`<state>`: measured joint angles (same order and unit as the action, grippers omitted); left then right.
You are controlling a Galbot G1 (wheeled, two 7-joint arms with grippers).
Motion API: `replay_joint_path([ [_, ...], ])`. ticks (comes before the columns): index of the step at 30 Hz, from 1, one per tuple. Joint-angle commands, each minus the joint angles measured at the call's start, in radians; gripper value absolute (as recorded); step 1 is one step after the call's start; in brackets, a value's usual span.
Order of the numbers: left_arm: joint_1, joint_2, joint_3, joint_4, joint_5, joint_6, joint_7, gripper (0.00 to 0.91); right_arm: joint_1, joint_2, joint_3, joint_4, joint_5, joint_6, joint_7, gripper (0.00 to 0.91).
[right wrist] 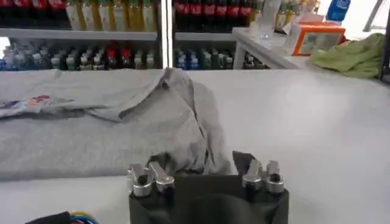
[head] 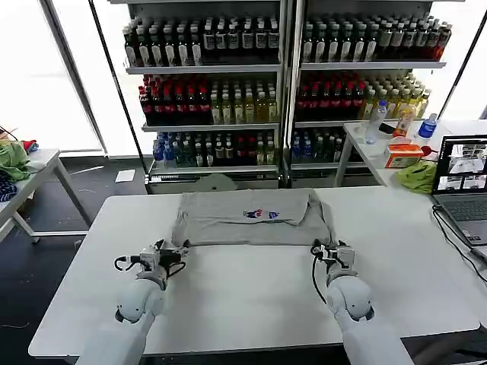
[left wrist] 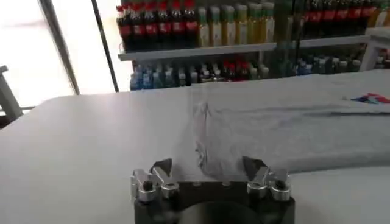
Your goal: Fold and organize the clothes.
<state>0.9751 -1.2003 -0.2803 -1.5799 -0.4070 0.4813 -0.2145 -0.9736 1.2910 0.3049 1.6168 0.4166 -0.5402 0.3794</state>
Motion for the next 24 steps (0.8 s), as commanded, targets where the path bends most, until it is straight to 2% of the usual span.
replay_joint_path([
  [1, 0.008, 0.001, 0.001, -0.003, 0.003, 0.003, 0.001, 0.071, -0.007, 0.001, 0.0, -0.014, 0.003, 0.001, -0.006, 0.0],
  [2, 0.012, 0.0, 0.001, -0.003, 0.009, 0.002, 0.004, 0.04, -0.009, 0.001, 0.0, -0.013, 0.002, 0.001, -0.008, 0.0],
  [12, 0.008, -0.005, -0.003, 0.011, 0.018, -0.005, 0.011, 0.0, -0.045, 0.001, 0.002, 0.022, -0.01, 0.004, -0.019, 0.0],
  [19, 0.01, -0.01, -0.011, 0.011, 0.024, -0.025, 0.014, 0.0, -0.088, -0.012, 0.021, 0.046, -0.011, 0.017, -0.029, 0.0],
  [24, 0.066, 0.007, -0.026, -0.077, 0.033, -0.034, 0.012, 0.0, -0.136, -0.03, 0.035, 0.125, 0.006, 0.018, -0.031, 0.0],
])
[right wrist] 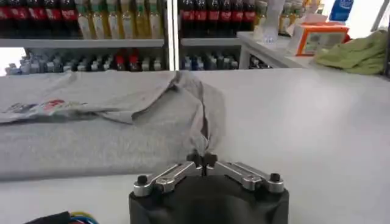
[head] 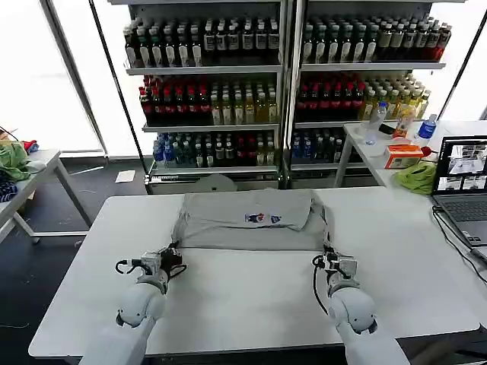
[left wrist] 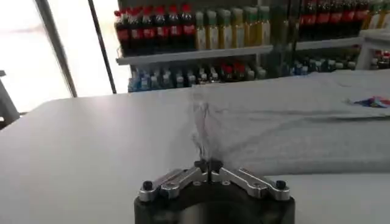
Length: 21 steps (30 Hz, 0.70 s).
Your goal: Fold and organize the clothes.
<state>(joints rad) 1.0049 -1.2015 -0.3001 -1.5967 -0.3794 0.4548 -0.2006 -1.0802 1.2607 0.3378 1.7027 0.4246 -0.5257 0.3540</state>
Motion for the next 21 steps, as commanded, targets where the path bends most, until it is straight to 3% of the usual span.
replay_joint_path([
  [1, 0.048, 0.012, -0.008, -0.094, 0.009, -0.008, -0.002, 0.0, -0.039, -0.003, 0.003, 0.06, 0.001, 0.003, -0.003, 0.0],
  [21, 0.556, 0.023, -0.123, -0.622, 0.053, -0.007, -0.06, 0.0, -0.308, -0.044, 0.022, 0.437, 0.028, -0.012, 0.094, 0.0],
])
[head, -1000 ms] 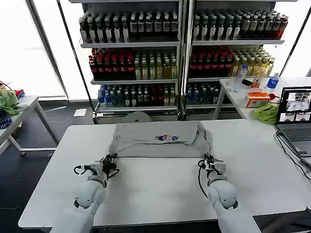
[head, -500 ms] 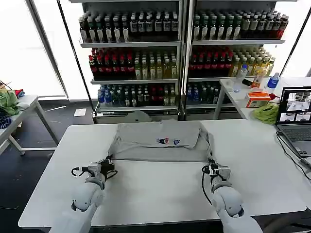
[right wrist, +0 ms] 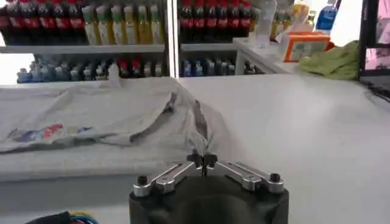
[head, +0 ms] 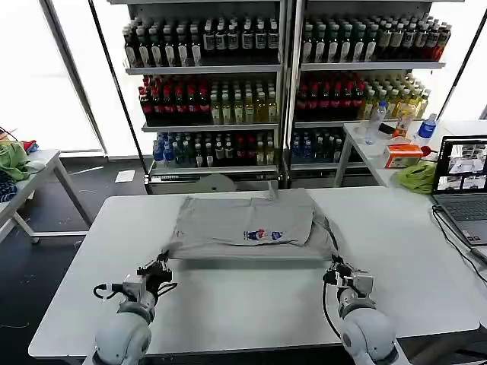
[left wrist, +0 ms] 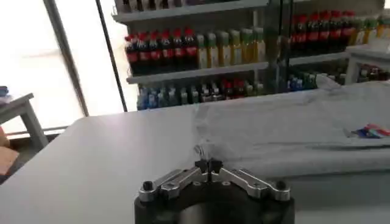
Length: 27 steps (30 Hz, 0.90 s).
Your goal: Fold and organize the clothes.
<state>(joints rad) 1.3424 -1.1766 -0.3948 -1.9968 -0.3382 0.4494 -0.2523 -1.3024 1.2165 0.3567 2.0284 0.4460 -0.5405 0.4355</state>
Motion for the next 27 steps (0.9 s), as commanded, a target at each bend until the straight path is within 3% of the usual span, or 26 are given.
replay_joint_path([
  [1, 0.245, -0.009, -0.033, -0.235, 0.023, -0.007, -0.008, 0.0, -0.11, -0.003, 0.001, 0.12, 0.001, 0.002, 0.021, 0.0],
  [5, 0.318, -0.031, -0.049, -0.271, 0.054, -0.028, -0.011, 0.0, -0.193, -0.024, 0.0, 0.179, -0.01, 0.006, 0.063, 0.0],
  [14, 0.408, -0.06, -0.035, -0.285, 0.11, -0.04, -0.015, 0.0, -0.26, -0.043, 0.006, 0.201, -0.041, 0.013, 0.091, 0.0],
  [27, 0.427, -0.071, -0.062, -0.259, 0.108, -0.05, -0.015, 0.0, -0.316, -0.033, 0.004, 0.211, -0.102, 0.042, 0.092, 0.0],
])
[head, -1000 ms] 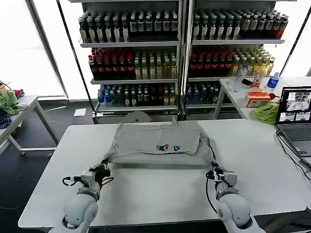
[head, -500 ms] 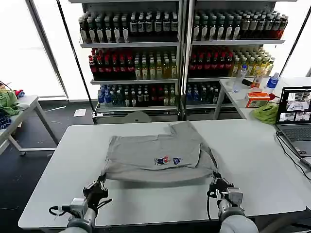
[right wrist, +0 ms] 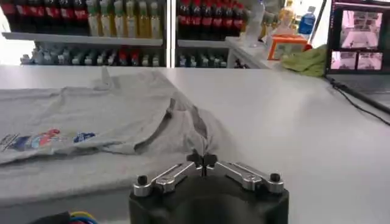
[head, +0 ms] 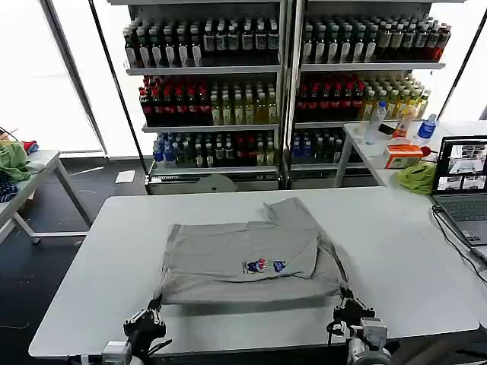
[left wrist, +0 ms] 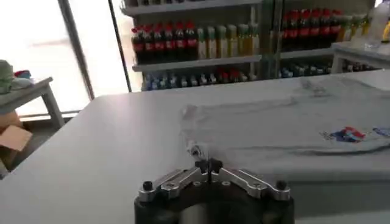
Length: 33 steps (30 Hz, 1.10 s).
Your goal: Fold and organize the clothes.
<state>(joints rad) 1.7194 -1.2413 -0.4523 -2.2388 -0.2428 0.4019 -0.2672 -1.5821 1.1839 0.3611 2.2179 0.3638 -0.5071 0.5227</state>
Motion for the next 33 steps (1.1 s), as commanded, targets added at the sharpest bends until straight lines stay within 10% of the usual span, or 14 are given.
replay_joint_path([
  [1, 0.048, -0.008, -0.004, -0.015, 0.012, -0.004, 0.0, 0.0, -0.038, -0.001, 0.0, 0.021, -0.022, 0.009, 0.006, 0.0],
  [6, 0.04, -0.016, -0.003, 0.011, 0.012, -0.015, 0.001, 0.0, -0.065, 0.001, 0.002, 0.029, -0.036, 0.011, 0.017, 0.0],
  [8, 0.041, -0.015, -0.002, 0.012, 0.01, -0.016, 0.003, 0.0, -0.071, 0.004, 0.003, 0.03, -0.04, 0.011, 0.018, 0.151],
  [11, 0.047, -0.014, -0.002, 0.01, 0.005, -0.022, 0.006, 0.0, -0.077, 0.006, 0.001, 0.031, -0.047, 0.01, 0.014, 0.887],
  [12, 0.048, -0.018, -0.004, 0.009, 0.002, -0.026, 0.007, 0.171, -0.077, 0.009, 0.0, 0.03, -0.052, 0.01, 0.013, 0.907],
  [13, 0.05, -0.022, -0.006, 0.01, 0.002, -0.033, 0.007, 0.776, -0.077, 0.014, 0.001, 0.029, -0.055, 0.009, 0.014, 0.907],
  [14, 0.055, -0.026, -0.007, 0.011, 0.002, -0.037, 0.005, 0.907, -0.076, 0.02, 0.001, 0.029, -0.058, 0.006, 0.014, 0.907],
  [33, 0.021, -0.051, 0.029, -0.106, 0.032, -0.018, 0.032, 0.907, -0.082, 0.053, 0.04, 0.123, -0.05, 0.028, 0.022, 0.907],
])
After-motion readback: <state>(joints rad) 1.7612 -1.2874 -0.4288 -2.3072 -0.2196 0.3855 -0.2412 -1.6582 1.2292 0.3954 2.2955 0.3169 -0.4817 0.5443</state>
